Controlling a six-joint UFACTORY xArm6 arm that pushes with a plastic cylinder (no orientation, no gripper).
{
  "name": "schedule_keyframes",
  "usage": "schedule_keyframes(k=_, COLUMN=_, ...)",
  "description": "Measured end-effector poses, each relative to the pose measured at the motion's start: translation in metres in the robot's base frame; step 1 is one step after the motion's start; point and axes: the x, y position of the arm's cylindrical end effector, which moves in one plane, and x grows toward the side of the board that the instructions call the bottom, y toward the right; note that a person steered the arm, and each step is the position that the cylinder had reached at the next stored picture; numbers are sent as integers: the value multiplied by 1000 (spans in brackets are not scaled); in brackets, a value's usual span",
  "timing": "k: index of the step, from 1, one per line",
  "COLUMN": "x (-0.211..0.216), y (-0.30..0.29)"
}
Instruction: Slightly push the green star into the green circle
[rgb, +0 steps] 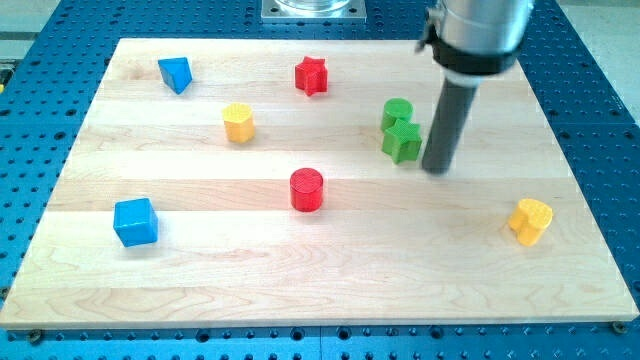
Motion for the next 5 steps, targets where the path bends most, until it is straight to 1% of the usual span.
schedule_keyframes(k=1, x=-27, y=-19)
schedule_keyframes(k=2, x=-49, y=-15)
schedule_keyframes(k=3, x=-18, y=-17)
schedule_keyframes(k=4, x=15, y=-41)
schedule_keyframes(k=5, x=55, y=-113)
